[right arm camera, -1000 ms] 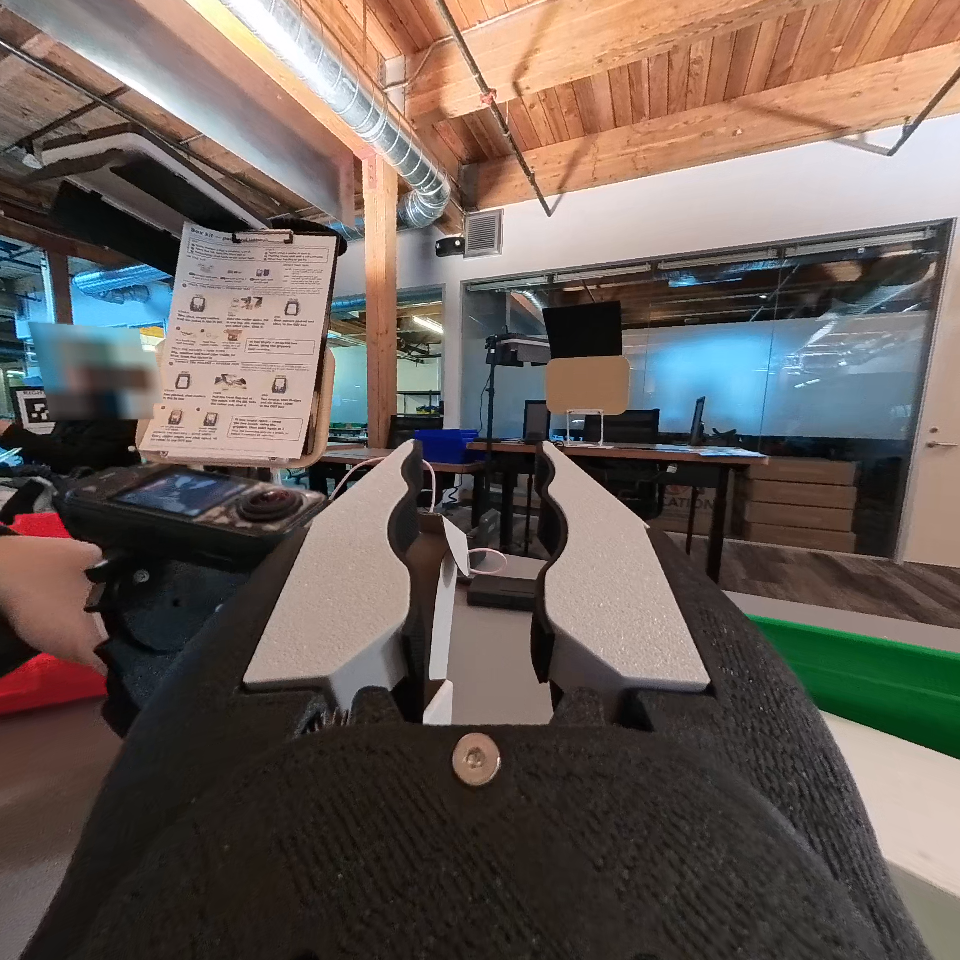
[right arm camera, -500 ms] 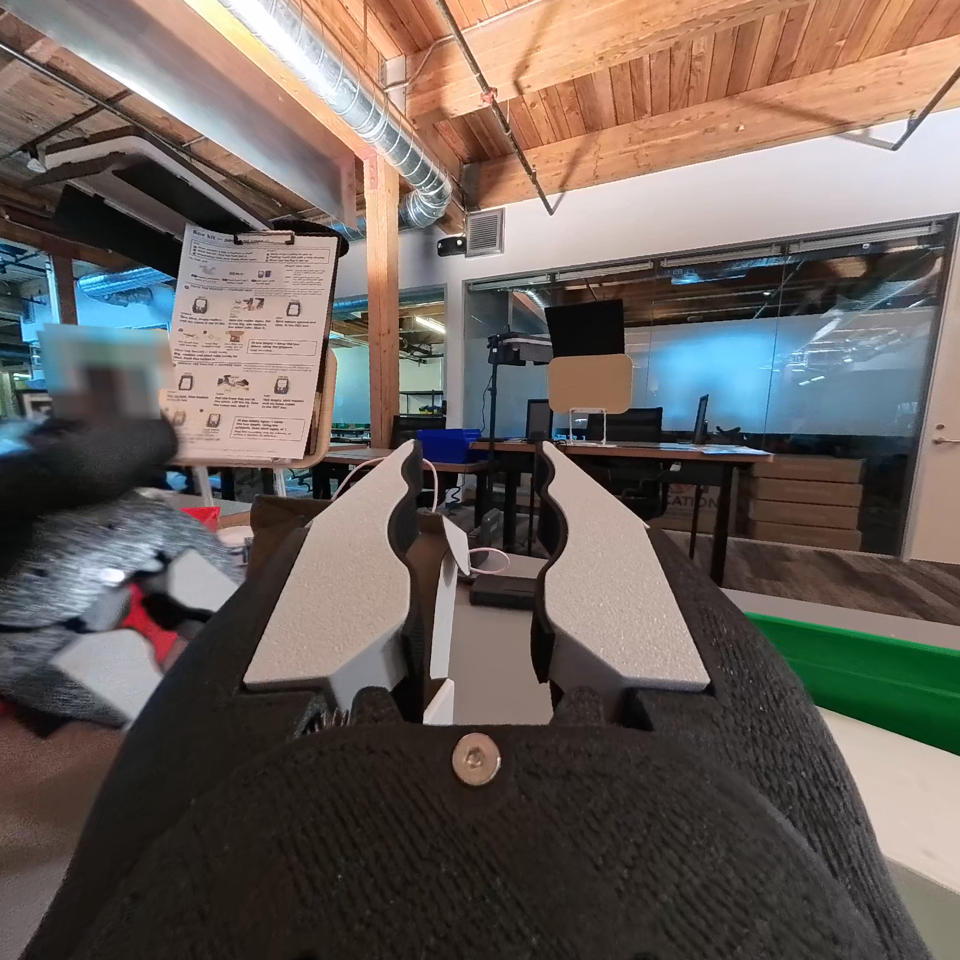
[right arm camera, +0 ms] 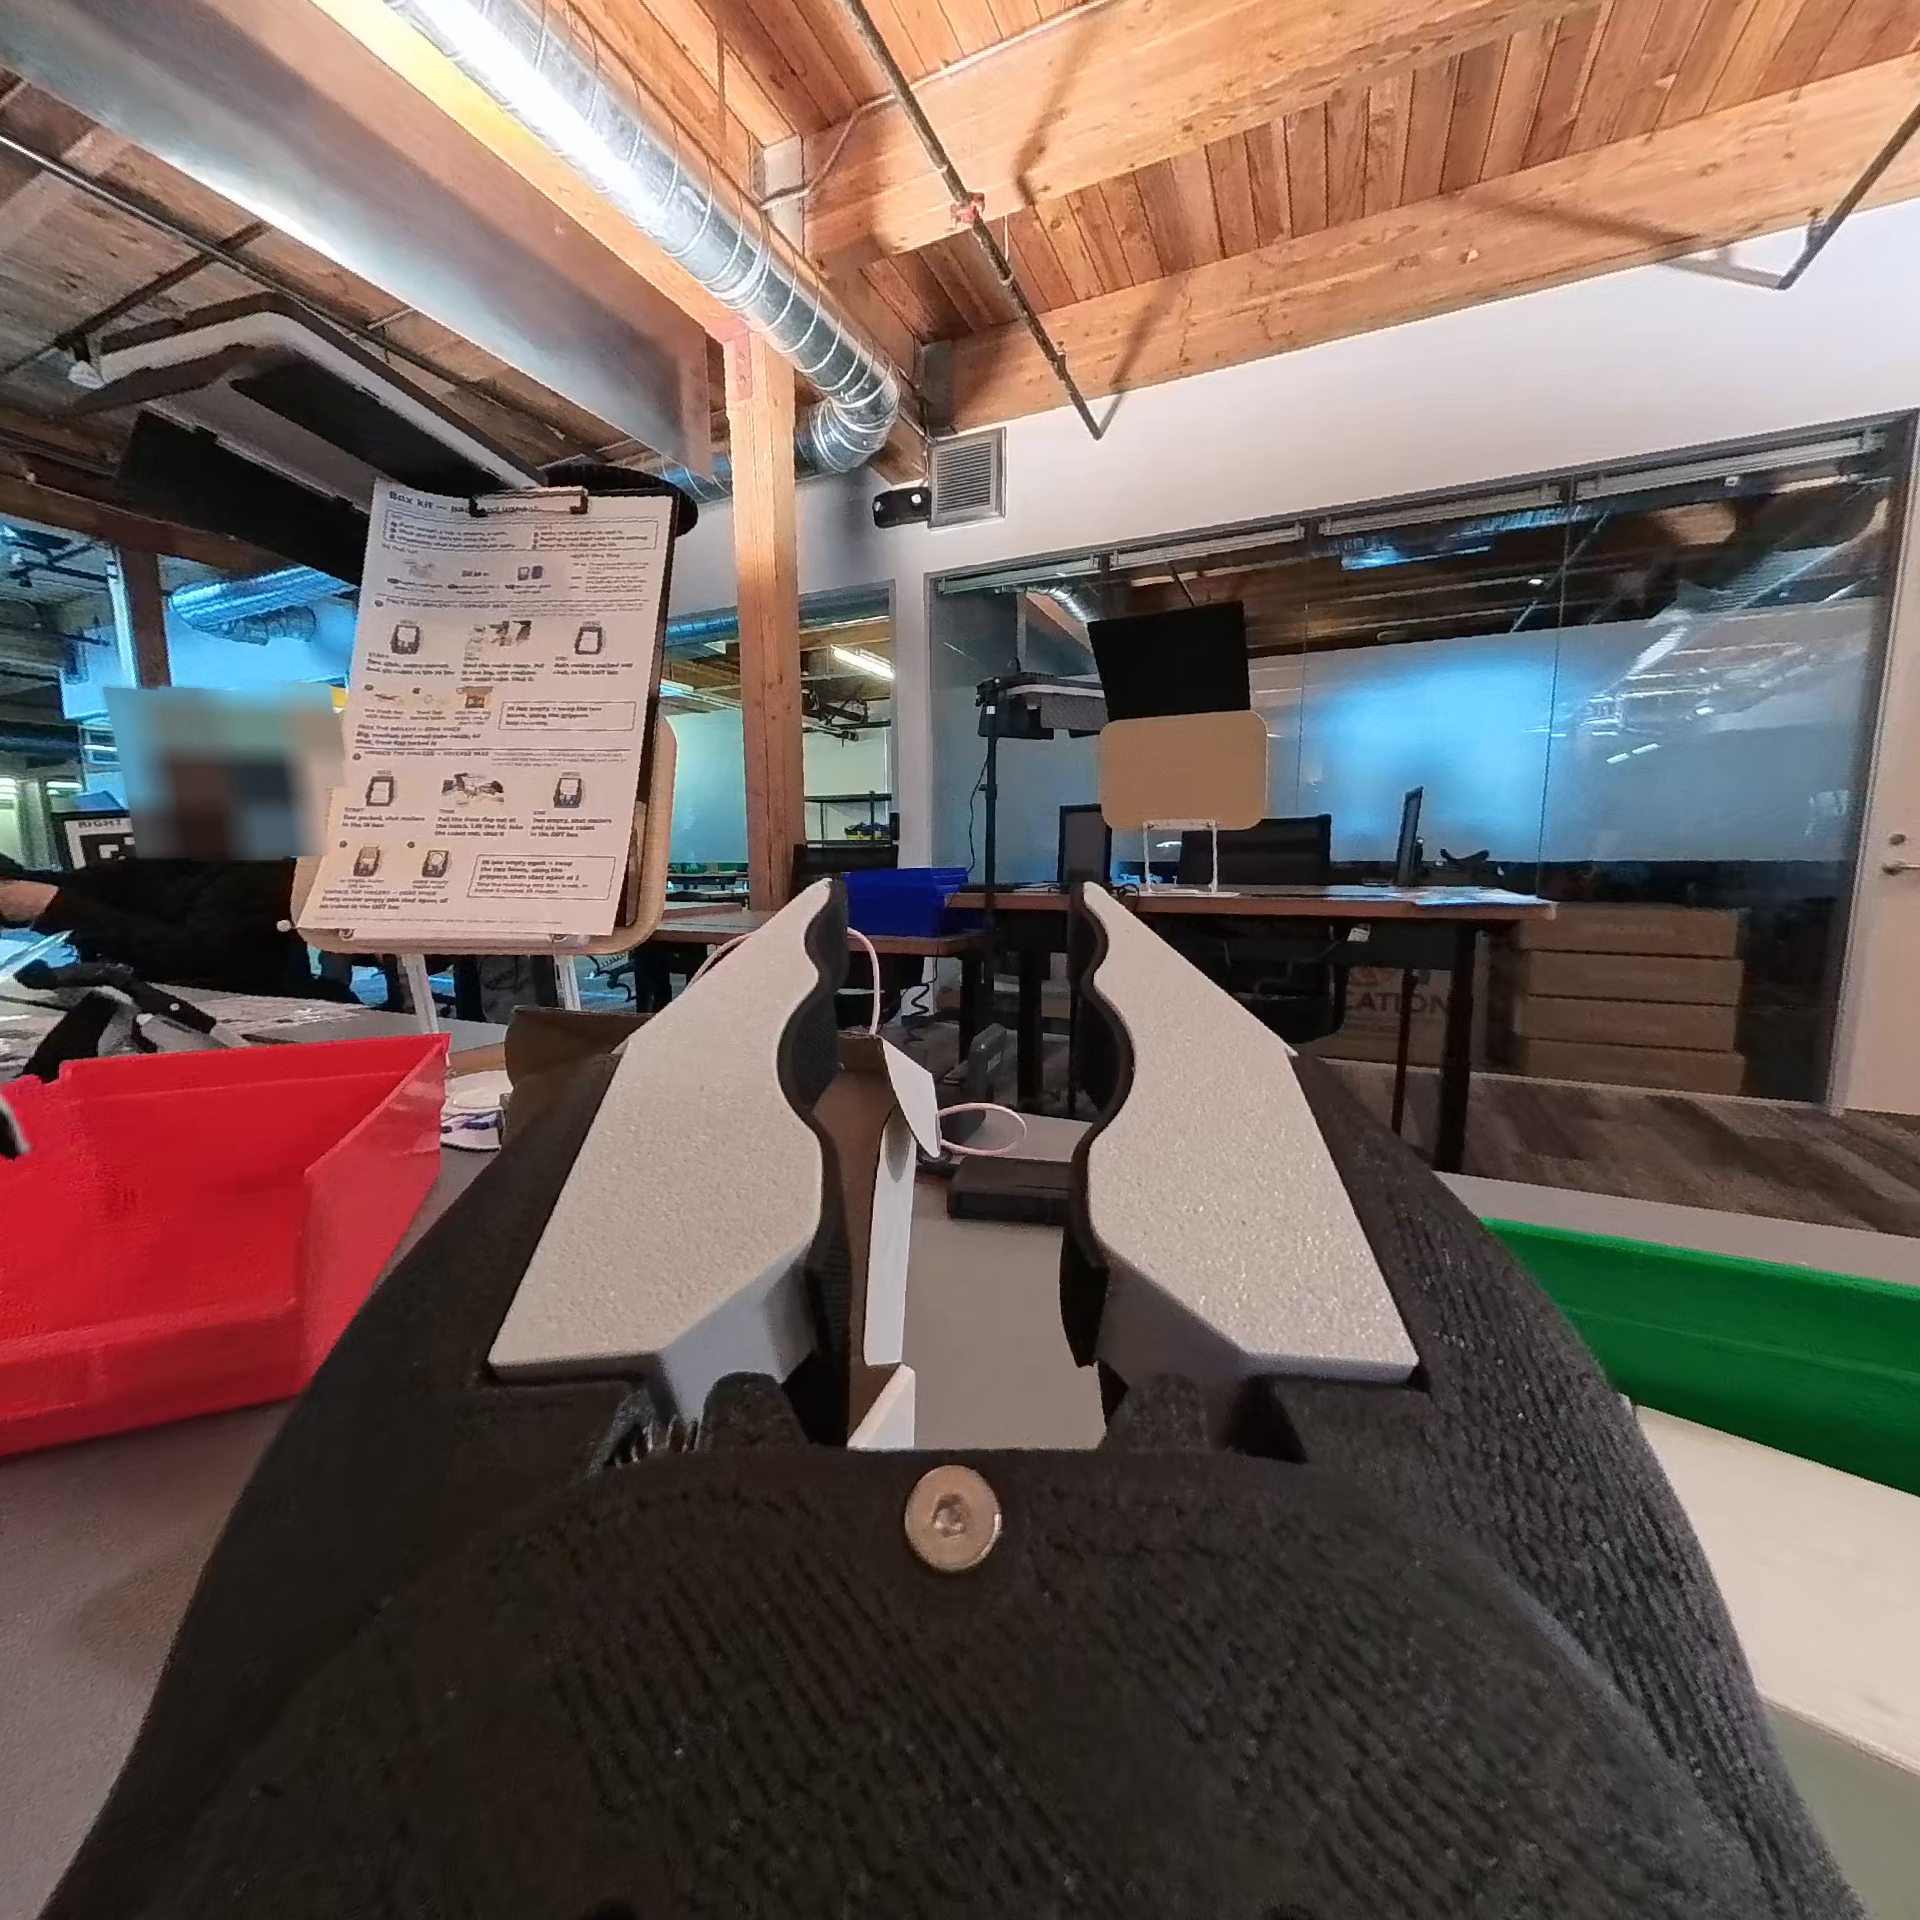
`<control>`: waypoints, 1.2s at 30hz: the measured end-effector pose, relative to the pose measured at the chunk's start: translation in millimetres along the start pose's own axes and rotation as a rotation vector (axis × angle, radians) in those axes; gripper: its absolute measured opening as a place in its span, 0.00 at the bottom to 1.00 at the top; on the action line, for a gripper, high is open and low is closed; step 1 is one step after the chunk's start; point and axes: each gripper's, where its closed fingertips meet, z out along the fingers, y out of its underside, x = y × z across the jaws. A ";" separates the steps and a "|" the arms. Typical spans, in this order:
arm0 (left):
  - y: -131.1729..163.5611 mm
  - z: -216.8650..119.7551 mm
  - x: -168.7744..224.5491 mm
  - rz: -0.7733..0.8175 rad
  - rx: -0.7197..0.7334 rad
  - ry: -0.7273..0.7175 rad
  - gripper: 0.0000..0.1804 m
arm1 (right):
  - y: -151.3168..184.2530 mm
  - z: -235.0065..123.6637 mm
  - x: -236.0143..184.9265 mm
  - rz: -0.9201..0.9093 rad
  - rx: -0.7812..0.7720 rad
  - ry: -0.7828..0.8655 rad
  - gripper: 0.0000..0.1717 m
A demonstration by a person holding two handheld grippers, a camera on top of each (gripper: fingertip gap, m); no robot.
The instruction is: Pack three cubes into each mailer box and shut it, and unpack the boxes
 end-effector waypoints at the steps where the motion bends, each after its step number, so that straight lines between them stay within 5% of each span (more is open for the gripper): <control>1: 11.9 3.8 -9.0 -0.033 -0.060 0.005 0.32 | 0.1 0.0 0.0 0.001 0.000 0.000 0.24; 5: 49.7 20.9 -29.8 -0.019 -0.276 0.023 0.27 | 0.4 0.2 0.1 0.004 -0.001 -0.001 0.23; 13: 71.3 43.2 -32.2 0.159 -0.471 0.100 0.18 | 1.4 0.6 -1.4 0.004 -0.004 -0.006 0.24; 17: 75.1 56.4 -6.8 0.459 -0.422 0.247 0.17 | 1.4 0.7 -1.5 0.004 -0.004 -0.007 0.24; 26: 87.7 66.6 -2.0 0.450 -0.511 0.311 0.19 | 2.8 1.2 -2.2 0.005 -0.010 -0.011 0.24; 36: 89.0 84.3 -24.2 0.565 -0.495 0.176 0.20 | 3.4 1.2 -2.8 0.003 -0.013 -0.012 0.24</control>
